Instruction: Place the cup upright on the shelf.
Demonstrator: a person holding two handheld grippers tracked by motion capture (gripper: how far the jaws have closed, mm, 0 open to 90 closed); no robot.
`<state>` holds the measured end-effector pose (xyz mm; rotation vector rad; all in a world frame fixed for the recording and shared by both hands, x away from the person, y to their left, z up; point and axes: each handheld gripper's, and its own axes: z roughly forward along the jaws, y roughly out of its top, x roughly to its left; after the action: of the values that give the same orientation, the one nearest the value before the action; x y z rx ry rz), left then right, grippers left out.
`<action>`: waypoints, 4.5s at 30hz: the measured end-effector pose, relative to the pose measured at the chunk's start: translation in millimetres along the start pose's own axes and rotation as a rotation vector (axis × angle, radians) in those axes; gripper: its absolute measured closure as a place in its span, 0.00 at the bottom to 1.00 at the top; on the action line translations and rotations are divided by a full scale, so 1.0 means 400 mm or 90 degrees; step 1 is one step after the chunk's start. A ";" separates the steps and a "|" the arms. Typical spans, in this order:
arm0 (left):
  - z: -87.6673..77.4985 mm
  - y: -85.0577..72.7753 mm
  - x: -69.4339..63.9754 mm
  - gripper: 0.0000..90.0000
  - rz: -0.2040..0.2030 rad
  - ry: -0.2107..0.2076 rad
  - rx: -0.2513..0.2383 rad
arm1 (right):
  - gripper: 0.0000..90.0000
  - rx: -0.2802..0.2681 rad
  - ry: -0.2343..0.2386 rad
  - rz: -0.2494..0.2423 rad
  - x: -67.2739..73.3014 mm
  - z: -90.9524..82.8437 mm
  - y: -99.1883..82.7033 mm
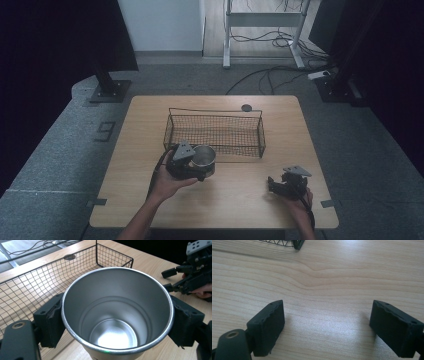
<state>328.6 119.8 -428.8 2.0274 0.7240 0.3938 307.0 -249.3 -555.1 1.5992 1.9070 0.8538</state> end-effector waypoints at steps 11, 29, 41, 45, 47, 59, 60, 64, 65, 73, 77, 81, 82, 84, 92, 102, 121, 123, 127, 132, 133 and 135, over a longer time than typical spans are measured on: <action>0.000 0.040 0.033 0.16 -0.005 0.002 -0.019 | 0.14 0.001 -0.001 0.002 0.000 0.000 0.000; 0.013 0.071 0.109 0.16 -0.029 0.016 -0.021 | 0.14 0.001 -0.002 0.004 -0.002 0.000 0.001; 0.020 0.098 0.152 0.16 -0.039 0.009 -0.037 | 0.14 0.001 -0.002 0.003 -0.002 0.001 0.001; 0.023 0.112 0.165 0.16 -0.037 0.011 -0.039 | 0.14 0.000 -0.003 0.002 -0.002 0.001 0.001; 0.026 0.119 0.170 0.16 -0.036 0.014 -0.039 | 0.14 0.000 -0.003 0.002 -0.002 0.001 0.001; 0.063 0.150 0.198 0.16 -0.027 0.026 -0.024 | 0.14 -0.001 -0.003 0.002 -0.002 0.001 0.001; 0.066 0.151 0.201 0.16 -0.027 0.026 -0.026 | 0.14 -0.001 -0.003 0.001 -0.002 0.001 0.001; 0.079 0.156 0.215 0.16 -0.031 0.032 -0.018 | 0.14 -0.001 -0.003 0.002 -0.002 0.001 0.000; 0.081 0.157 0.217 0.16 -0.032 0.030 -0.017 | 0.14 -0.001 -0.003 0.002 -0.002 0.001 0.000; 0.104 0.167 0.228 0.16 -0.025 0.027 -0.017 | 0.14 -0.001 -0.003 0.002 -0.002 0.001 0.001; 0.129 0.163 0.238 0.16 -0.023 0.029 -0.003 | 0.14 -0.001 -0.003 0.002 -0.002 0.001 0.000; 0.151 0.166 0.250 0.16 -0.025 0.028 0.005 | 0.14 0.000 -0.003 0.002 -0.002 0.001 0.001; 0.156 0.167 0.253 0.16 -0.027 0.028 0.005 | 0.14 0.000 -0.003 0.002 -0.003 0.001 0.001; 0.164 0.168 0.257 0.16 -0.029 0.028 0.005 | 0.14 0.000 -0.003 0.002 -0.003 0.001 0.001; 0.204 0.145 0.259 0.16 -0.035 0.025 0.026 | 0.14 0.000 -0.003 0.002 -0.003 0.001 0.000; 0.238 0.116 0.267 0.16 -0.046 0.026 0.054 | 0.14 0.000 -0.003 0.002 -0.002 0.001 0.000; 0.287 0.077 0.274 0.16 -0.085 0.020 0.118 | 0.14 0.000 -0.003 0.002 -0.002 0.001 0.000; 0.291 0.074 0.275 0.16 -0.087 0.018 0.126 | 0.14 -0.001 -0.003 0.001 -0.002 0.001 0.000; 0.298 0.069 0.277 0.16 -0.088 0.016 0.139 | 0.14 -0.001 -0.003 0.002 -0.002 0.001 0.001; 0.309 0.062 0.276 0.16 -0.091 0.020 0.158 | 0.14 0.000 -0.003 0.002 -0.002 0.001 0.000; 0.310 0.062 0.275 0.16 -0.088 0.021 0.163 | 0.14 0.000 -0.003 0.002 -0.002 0.001 0.001; 0.313 0.061 0.273 0.16 -0.084 0.024 0.171 | 0.14 0.000 -0.003 0.002 -0.002 0.001 0.001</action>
<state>488.2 96.0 -475.0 2.2107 0.9717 0.2697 307.5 -250.2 -555.2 1.6031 1.9021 0.8490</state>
